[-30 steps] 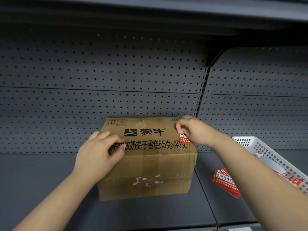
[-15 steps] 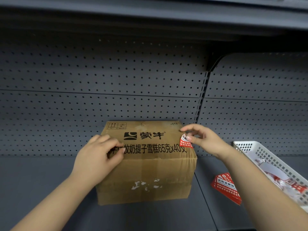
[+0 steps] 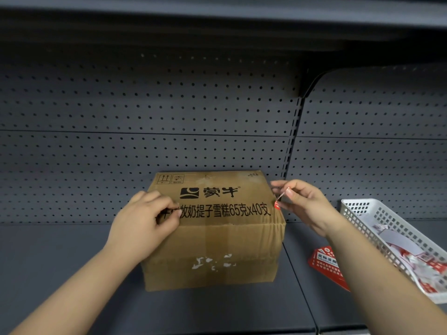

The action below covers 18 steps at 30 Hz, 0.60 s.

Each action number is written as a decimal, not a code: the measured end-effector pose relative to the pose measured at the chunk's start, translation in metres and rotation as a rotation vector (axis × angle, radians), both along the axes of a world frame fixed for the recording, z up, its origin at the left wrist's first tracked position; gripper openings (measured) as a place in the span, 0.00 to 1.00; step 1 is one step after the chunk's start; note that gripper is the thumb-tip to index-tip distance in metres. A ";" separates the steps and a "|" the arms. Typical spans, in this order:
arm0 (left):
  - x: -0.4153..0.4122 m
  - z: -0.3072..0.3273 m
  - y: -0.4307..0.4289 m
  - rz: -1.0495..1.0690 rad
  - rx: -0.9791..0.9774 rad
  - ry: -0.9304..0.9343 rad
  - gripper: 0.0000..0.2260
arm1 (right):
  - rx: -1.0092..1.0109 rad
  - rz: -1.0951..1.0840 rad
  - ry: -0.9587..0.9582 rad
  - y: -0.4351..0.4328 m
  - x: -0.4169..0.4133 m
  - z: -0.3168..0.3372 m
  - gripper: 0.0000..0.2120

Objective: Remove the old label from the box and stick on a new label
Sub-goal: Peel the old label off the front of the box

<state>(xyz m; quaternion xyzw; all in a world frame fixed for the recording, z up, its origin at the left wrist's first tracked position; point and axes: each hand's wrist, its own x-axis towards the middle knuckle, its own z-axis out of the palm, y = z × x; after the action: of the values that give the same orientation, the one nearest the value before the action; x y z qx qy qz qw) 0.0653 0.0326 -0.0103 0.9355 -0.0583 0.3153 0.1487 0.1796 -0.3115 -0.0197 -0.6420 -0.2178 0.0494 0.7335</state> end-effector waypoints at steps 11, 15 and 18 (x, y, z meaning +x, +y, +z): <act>0.000 -0.001 0.000 -0.003 -0.002 -0.007 0.20 | 0.391 -0.062 0.070 0.003 -0.016 -0.031 0.07; 0.000 -0.001 0.000 0.001 0.016 0.001 0.21 | 0.311 -0.076 0.066 0.001 -0.016 -0.029 0.07; 0.000 -0.001 0.000 0.003 0.014 0.002 0.21 | 0.228 -0.091 0.028 0.002 -0.016 -0.020 0.10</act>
<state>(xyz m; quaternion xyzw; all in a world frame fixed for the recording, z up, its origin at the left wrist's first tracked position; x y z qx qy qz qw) 0.0656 0.0325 -0.0111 0.9369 -0.0590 0.3142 0.1416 0.1632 -0.3092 -0.0402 -0.5629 -0.1822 -0.0001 0.8062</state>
